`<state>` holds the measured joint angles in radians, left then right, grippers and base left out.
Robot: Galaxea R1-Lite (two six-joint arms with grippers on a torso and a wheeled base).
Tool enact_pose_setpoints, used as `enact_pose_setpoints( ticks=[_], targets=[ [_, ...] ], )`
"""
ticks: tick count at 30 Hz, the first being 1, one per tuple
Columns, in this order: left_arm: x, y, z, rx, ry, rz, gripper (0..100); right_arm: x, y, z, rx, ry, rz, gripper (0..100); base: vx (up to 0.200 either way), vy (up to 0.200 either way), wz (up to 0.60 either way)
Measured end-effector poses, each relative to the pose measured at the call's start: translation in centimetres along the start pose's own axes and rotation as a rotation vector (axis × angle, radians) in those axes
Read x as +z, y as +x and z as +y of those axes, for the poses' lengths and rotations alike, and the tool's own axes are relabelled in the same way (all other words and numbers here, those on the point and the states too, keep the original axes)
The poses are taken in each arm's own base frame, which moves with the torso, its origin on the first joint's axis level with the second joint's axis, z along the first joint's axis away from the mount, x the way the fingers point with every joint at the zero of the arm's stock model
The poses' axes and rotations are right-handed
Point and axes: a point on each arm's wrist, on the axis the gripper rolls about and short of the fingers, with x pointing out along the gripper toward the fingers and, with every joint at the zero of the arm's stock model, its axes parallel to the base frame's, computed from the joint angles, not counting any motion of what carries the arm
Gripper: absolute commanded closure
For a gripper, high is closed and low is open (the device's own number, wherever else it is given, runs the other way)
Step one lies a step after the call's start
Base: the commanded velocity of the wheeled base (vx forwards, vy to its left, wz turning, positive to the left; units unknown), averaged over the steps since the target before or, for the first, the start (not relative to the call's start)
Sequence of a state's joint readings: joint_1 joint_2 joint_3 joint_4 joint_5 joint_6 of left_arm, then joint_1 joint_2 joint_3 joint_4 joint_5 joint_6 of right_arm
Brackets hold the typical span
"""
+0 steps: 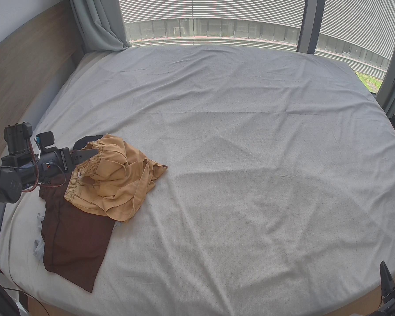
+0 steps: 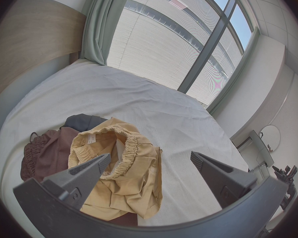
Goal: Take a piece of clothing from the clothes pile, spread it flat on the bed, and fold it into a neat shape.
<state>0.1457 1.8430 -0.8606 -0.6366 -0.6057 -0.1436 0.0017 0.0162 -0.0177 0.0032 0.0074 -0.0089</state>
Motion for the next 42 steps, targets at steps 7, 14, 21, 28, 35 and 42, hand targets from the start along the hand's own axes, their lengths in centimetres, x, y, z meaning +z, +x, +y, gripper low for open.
enact_pose_setpoints(
  ticks=[7, 14, 21, 28, 35, 42],
  targets=[
    [-0.3, 2.3, 0.4, -0.026, 0.016, -0.004, 0, 0.0, 0.0, 0.0, -0.001, 0.000, 0.000, 0, 0.000, 0.000, 0.00],
    [-0.9, 4.3, 1.2, -0.041, 0.024, -0.006, 0, 0.0, 0.0, 0.0, -0.001, 0.000, 0.000, 0, 0.000, 0.000, 0.00],
    [-1.5, 5.7, 1.1, -0.061, 0.024, 0.011, 0, 0.0, 0.0, 0.0, -0.001, 0.000, 0.000, 0, 0.000, 0.000, 0.00],
    [-1.9, 6.5, 1.1, -0.069, 0.027, 0.017, 0, 0.0, 0.0, 0.0, 0.000, 0.000, 0.000, 0, 0.000, 0.000, 0.00],
    [-1.9, 6.9, 1.3, -0.063, 0.028, 0.010, 100, 0.0, 0.0, 0.0, -0.001, 0.001, 0.000, 0, 0.000, 0.000, 0.00],
    [-2.1, 7.1, 1.7, -0.065, 0.021, 0.017, 100, 0.0, 0.0, 0.0, 0.000, 0.001, 0.000, 0, 0.000, 0.000, 0.00]
  ],
)
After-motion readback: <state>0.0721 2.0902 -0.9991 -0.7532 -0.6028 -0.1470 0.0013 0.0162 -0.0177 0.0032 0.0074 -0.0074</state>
